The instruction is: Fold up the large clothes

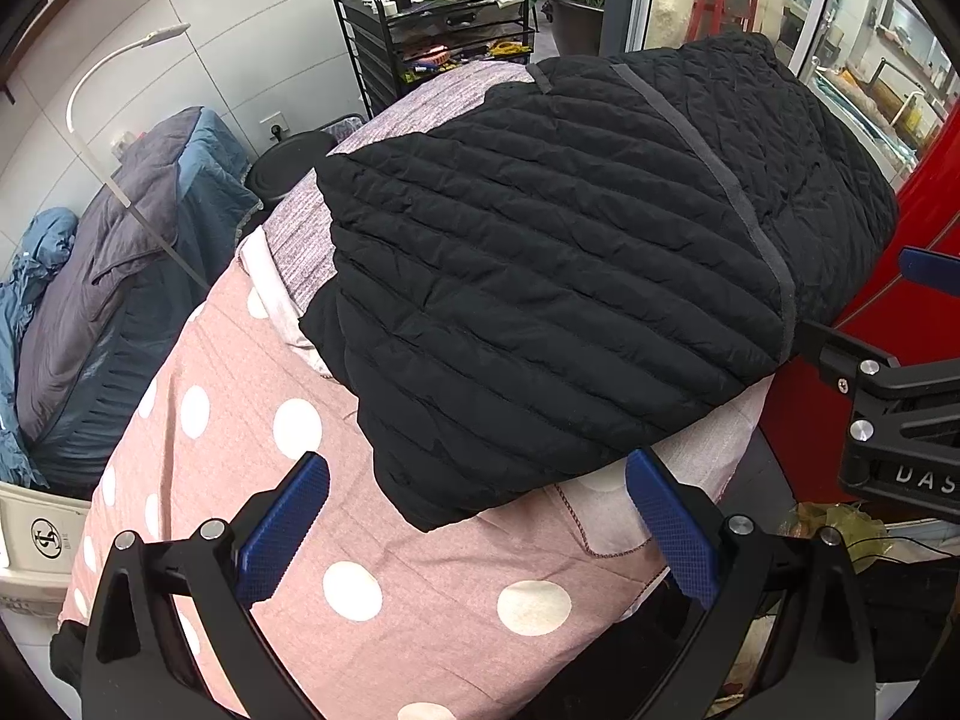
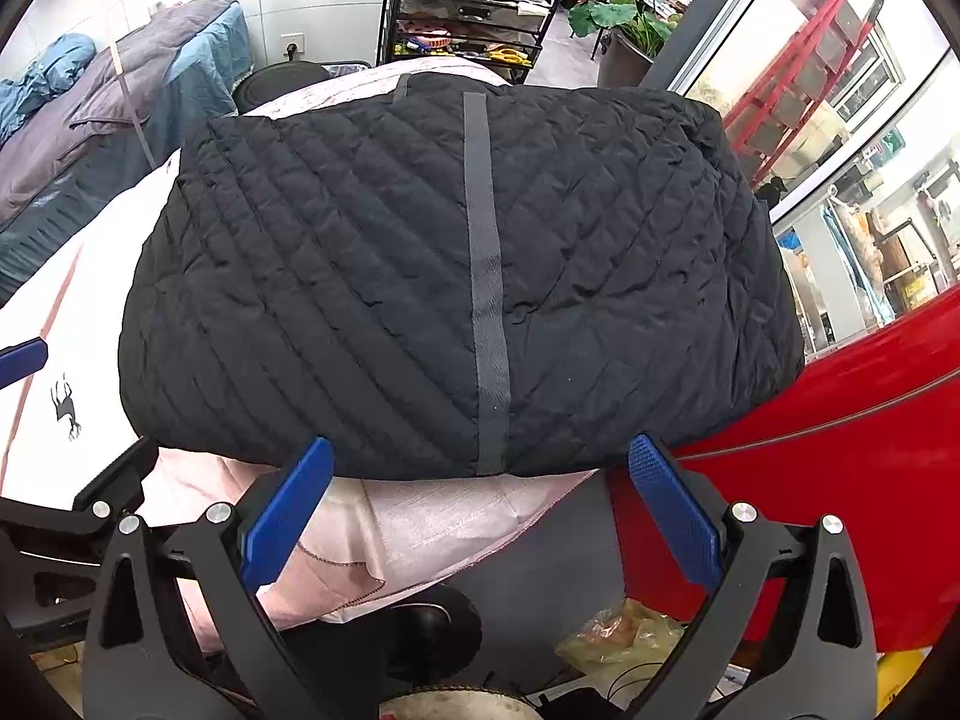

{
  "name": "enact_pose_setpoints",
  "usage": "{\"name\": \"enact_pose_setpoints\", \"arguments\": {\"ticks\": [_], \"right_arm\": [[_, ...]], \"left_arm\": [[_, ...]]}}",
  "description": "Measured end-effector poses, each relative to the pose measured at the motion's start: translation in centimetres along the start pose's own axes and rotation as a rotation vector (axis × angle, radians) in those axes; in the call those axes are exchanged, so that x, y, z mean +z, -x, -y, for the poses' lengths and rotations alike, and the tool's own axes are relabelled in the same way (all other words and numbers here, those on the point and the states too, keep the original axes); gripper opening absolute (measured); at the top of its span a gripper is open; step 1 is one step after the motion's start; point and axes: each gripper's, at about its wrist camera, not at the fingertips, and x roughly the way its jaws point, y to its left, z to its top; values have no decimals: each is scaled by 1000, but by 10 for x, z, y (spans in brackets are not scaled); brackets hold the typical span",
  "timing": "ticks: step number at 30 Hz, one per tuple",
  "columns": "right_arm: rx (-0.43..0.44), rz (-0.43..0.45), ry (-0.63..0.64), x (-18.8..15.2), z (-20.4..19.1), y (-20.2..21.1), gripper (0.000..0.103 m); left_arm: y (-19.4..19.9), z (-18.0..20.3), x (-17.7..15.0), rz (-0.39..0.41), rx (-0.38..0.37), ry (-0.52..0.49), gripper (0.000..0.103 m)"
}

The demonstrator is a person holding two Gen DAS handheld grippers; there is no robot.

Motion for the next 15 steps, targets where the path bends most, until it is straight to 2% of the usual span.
{"name": "enact_pose_setpoints", "arguments": {"ticks": [15], "right_arm": [[0,-1,-3,-1,0,0,97]], "left_arm": [[1,0,-1,-6,-17,-2,97]]}}
